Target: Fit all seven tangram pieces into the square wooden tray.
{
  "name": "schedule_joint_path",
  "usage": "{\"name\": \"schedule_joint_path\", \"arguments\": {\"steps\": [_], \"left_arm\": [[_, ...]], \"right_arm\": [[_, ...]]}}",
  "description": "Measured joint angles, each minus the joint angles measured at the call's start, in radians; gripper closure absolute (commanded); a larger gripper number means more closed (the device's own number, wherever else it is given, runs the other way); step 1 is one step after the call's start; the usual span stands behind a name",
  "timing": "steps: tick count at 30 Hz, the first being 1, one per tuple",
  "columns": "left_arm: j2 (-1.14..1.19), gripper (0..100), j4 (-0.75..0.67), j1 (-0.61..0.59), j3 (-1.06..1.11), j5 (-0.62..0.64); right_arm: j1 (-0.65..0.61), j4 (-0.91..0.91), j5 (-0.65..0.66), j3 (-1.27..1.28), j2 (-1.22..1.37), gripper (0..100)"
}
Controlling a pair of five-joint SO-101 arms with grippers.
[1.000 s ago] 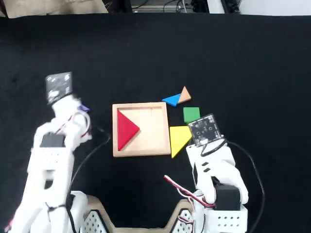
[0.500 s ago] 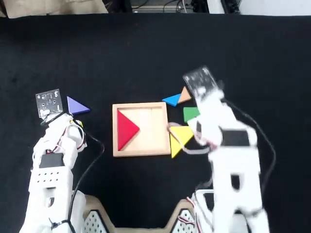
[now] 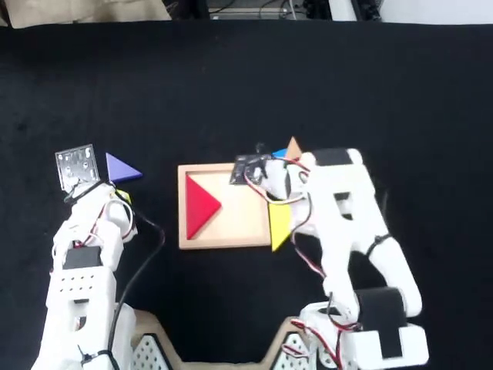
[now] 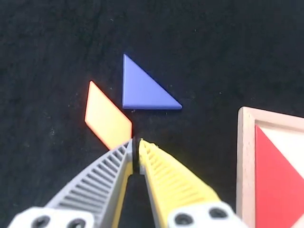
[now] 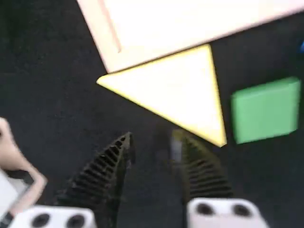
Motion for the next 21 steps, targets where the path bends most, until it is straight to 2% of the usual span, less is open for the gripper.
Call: {"name": "schedule_joint_path", "arguments": {"steps": [4,11,15,21], "left_arm": [[0.000,96,0.000,0.000,0.000,0.000],[0.000,96,-0.078,0.000,0.040,0.000],[0.000,96,-0.089,-0.002,0.040,0.000],[0.000,96,-0.091,-0.002,0.040,0.000]], "right_arm": [[-0.049,0.003,0.135,-0.011,0.006,57.7],[-0.058,0.031,0.434,-0.011,0.124,57.5],[-0.058,0.029,0.508,-0.054,0.238,57.5],[-0.057,-0.003,0.532,-0.157,0.396,57.5]]}}
